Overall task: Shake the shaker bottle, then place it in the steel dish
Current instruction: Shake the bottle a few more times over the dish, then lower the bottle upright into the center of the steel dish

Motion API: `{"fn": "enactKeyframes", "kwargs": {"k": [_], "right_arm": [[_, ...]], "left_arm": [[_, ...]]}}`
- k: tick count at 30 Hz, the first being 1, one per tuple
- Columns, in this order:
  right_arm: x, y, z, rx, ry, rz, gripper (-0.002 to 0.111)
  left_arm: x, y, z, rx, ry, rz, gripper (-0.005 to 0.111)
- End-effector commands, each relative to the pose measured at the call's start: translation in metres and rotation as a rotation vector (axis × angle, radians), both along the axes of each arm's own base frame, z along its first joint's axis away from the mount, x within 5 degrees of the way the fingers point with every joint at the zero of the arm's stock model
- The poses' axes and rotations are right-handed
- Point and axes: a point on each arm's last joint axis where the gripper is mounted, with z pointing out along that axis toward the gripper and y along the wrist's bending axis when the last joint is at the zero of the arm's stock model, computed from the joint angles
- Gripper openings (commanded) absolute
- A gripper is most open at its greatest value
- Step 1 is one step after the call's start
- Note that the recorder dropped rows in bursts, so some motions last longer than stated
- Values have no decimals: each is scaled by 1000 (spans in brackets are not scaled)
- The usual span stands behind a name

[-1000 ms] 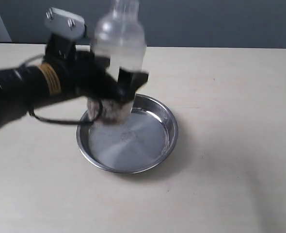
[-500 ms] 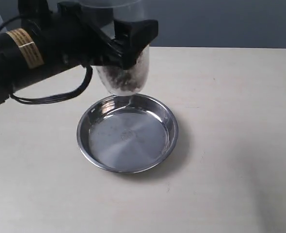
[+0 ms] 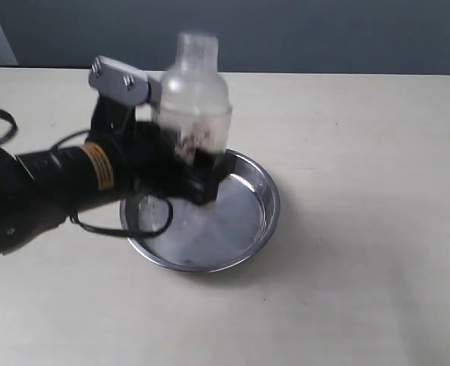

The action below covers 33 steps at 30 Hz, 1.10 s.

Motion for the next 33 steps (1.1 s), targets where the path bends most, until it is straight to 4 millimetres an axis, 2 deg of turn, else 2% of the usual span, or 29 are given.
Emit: {"fn": "enactKeyframes", "kwargs": {"k": [1, 2, 3, 5, 7, 9, 11, 14, 18, 22, 25, 33], "right_arm": [[0, 0, 1, -5, -13, 2, -1], [0, 0, 1, -5, -13, 2, -1], [0, 0, 1, -5, -13, 2, -1], [0, 0, 1, -5, -13, 2, -1], [0, 0, 1, -5, -13, 2, -1], [0, 0, 1, -5, -13, 2, -1], [0, 0, 1, -5, -13, 2, -1], [0, 0, 1, -6, -10, 2, -1], [0, 0, 1, -6, -10, 2, -1], [0, 0, 1, -6, -10, 2, -1], [0, 0, 1, -6, -10, 2, -1], [0, 0, 1, -5, -14, 2, -1]], "left_arm": [[4, -4, 69, -185, -352, -26, 0], [5, -4, 71, -178, -337, -16, 0], [4, -5, 62, -153, -280, -19, 0], [3, -9, 18, -56, -118, -25, 0], [4, -7, -10, -33, -49, -10, 0], [8, -4, -8, -83, -102, 15, 0], [12, -3, 5, -123, -236, 6, 0], [20, 6, 9, -102, -329, 63, 0], [31, 13, -15, -66, -266, 135, 0], [39, 9, -35, -100, -329, 138, 0], [41, 8, -50, -116, -315, 144, 0], [43, 6, -69, -134, -293, 147, 0]]}}
